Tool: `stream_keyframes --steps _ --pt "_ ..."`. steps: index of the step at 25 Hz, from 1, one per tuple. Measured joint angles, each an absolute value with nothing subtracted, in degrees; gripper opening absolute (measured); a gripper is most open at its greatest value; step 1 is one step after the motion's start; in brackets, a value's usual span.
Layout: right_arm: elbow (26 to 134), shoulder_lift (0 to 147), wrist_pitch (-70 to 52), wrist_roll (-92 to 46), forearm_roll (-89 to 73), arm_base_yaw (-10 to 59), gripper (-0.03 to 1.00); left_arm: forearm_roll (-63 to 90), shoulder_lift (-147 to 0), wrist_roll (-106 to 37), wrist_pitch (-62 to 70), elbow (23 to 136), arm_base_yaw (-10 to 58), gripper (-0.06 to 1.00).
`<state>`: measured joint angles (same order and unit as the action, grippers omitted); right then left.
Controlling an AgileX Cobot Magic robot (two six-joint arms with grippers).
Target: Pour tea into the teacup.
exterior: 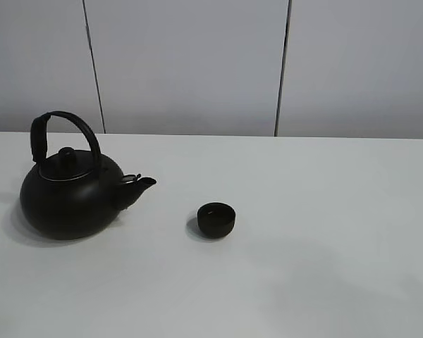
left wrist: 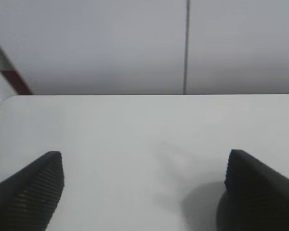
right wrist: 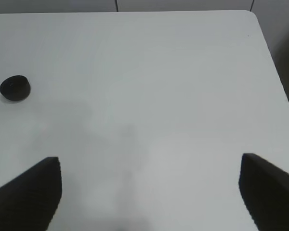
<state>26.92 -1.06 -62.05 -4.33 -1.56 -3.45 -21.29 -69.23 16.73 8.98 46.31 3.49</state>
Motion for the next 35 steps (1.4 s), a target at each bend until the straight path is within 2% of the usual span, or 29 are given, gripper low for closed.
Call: stream_keyframes --steps 4,8,18,26,31,35 --pt "26.9 -1.1 -62.1 -4.3 -1.6 -3.5 0.69 -20.3 -65.7 15.5 14.4 46.9 -2.8 0.66" --pt "26.9 -1.1 -62.0 -4.3 -1.6 -3.5 0.69 -16.4 -60.3 11.6 18.4 46.9 -5.6 0.66" --pt "26.9 -1.1 -62.0 -4.3 -1.6 -3.5 0.69 -12.4 -36.4 7.6 30.2 44.2 -5.6 0.66" --pt "26.9 -1.1 -62.0 -4.3 -1.6 -3.5 0.69 -10.7 -12.5 6.1 49.2 40.5 -4.5 0.66" --pt "26.9 -1.1 -62.0 -4.3 -1.6 -3.5 0.69 -10.3 -4.0 5.8 61.3 40.5 -2.5 0.66" --pt "26.9 -1.1 -62.0 -4.3 -1.6 -3.5 0.69 -6.4 0.7 6.4 64.6 38.1 -2.4 0.66"
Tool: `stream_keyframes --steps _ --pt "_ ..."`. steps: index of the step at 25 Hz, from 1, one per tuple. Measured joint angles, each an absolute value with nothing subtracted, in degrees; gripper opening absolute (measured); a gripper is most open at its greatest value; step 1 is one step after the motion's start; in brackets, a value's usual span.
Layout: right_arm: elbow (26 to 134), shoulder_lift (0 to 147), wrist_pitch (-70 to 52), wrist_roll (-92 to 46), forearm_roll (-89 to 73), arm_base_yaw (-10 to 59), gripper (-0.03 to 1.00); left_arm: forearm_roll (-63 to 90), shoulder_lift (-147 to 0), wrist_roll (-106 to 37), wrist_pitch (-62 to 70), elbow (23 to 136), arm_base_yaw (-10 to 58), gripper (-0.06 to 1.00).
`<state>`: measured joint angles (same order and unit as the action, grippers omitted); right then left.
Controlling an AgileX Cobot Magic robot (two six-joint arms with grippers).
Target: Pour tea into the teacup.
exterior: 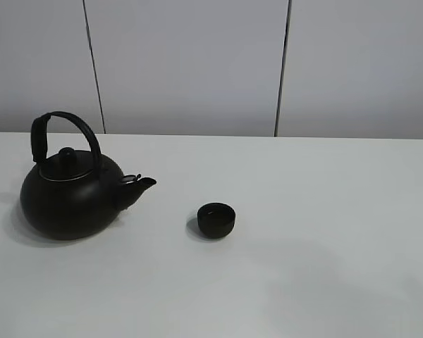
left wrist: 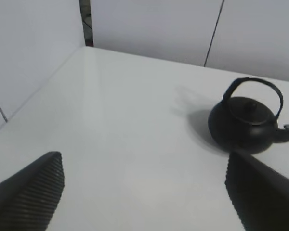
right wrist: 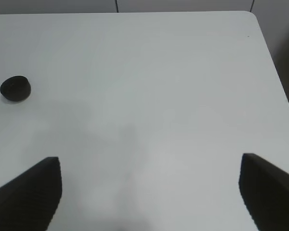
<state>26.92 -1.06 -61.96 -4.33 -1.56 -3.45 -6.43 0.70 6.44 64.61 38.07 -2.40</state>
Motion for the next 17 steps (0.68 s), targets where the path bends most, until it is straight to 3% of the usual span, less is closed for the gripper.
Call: stream_keyframes --steps 17 --pt "26.9 -1.1 -62.0 -4.3 -1.6 -3.5 0.69 -4.5 1.0 4.3 65.5 29.6 -2.3 0.66"
